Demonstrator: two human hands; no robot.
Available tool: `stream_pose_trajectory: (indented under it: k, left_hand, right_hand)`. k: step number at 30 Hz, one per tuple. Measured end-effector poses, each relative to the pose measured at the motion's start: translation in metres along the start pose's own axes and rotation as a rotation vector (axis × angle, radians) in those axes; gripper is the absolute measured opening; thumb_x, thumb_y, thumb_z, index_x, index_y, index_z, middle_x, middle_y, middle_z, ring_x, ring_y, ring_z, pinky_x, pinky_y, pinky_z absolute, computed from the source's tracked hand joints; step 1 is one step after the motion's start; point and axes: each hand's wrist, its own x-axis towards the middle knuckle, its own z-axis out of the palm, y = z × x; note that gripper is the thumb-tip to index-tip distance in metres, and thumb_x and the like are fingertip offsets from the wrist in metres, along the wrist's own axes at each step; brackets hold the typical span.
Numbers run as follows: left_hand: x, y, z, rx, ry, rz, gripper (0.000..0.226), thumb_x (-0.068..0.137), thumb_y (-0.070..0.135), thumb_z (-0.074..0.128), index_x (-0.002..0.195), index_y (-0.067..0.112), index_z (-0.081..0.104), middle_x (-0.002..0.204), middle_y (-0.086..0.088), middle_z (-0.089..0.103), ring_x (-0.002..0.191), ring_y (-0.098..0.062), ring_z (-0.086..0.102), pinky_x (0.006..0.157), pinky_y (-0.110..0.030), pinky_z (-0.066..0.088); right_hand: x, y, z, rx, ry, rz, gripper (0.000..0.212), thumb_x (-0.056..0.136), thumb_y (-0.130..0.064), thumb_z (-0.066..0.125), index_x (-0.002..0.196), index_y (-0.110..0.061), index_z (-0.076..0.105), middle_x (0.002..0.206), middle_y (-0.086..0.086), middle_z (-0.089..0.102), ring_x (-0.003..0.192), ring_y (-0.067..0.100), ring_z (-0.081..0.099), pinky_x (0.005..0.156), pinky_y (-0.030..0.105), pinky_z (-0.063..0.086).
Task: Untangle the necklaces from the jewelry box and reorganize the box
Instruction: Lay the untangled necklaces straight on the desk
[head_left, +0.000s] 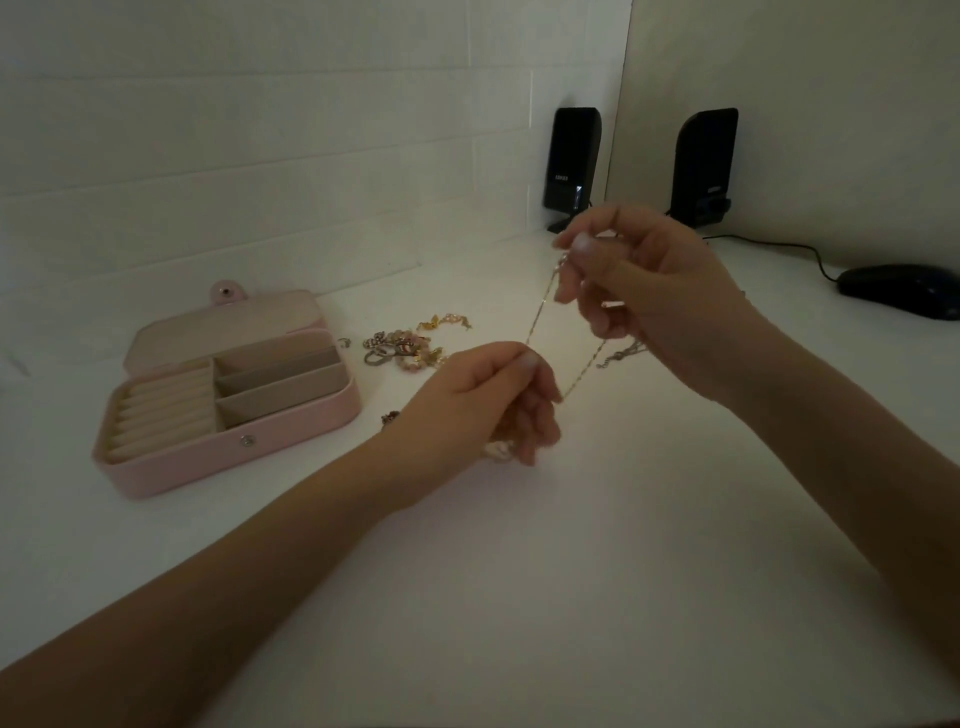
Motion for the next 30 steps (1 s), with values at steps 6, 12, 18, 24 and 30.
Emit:
stream_pose_trajectory:
  k: [6,12,18,24,30]
  left_hand:
    - [0.001,0.003,-0.012,0.004,0.061,-0.176,0.036,0.101,0.015,0.035,0.069,0.011,0.052,0.042,0.001,0.038,0.033,-0.009,0.02,0.035,-0.013,0.021]
    - [0.006,-0.004,-0.023,0.226,0.247,-0.135,0.039,0.1,0.018,0.039,0.064,0.016,0.054,0.039,0.009,0.034,0.033,-0.008,0.023,0.038,-0.015,0.021]
    - [0.002,-0.005,-0.026,0.582,0.367,0.014,0.032,0.094,0.02,0.048,0.065,0.023,0.06,0.045,0.004,0.039,0.038,-0.006,0.03,0.042,-0.018,0.028]
    - [-0.007,0.011,-0.015,0.835,0.38,0.119,0.016,0.084,0.033,0.056,0.099,0.031,0.053,0.063,0.008,0.056,0.061,-0.01,0.055,0.065,-0.033,0.048]
    - [0.039,0.033,0.038,0.17,0.073,-0.06,0.051,0.088,0.03,0.064,0.132,0.02,0.042,0.117,0.009,0.064,0.104,-0.002,0.061,0.096,-0.028,0.047]
  right_hand:
    - [0.006,0.005,-0.021,-0.111,0.343,-0.034,0.013,0.099,-0.017,0.048,0.091,-0.02,0.057,0.068,-0.007,0.063,0.043,0.008,0.044,0.038,0.019,0.031]
    - [0.009,0.009,-0.041,-0.223,0.449,0.062,0.008,0.099,-0.019,0.051,0.1,-0.013,0.055,0.067,-0.004,0.062,0.041,0.007,0.041,0.037,0.02,0.03]
    - [0.008,0.007,-0.049,-0.302,0.368,0.09,0.008,0.093,-0.02,0.059,0.09,-0.014,0.057,0.068,-0.002,0.066,0.044,0.007,0.048,0.041,0.018,0.037]
    - [0.002,-0.005,-0.041,-0.08,0.115,0.099,0.026,0.073,-0.028,0.065,0.091,-0.01,0.066,0.07,0.001,0.065,0.054,0.009,0.051,0.047,0.016,0.042]
    - [0.001,-0.011,-0.041,0.068,-0.016,0.059,0.022,0.077,-0.018,0.06,0.098,-0.013,0.068,0.076,-0.003,0.07,0.066,0.006,0.063,0.066,0.017,0.054]
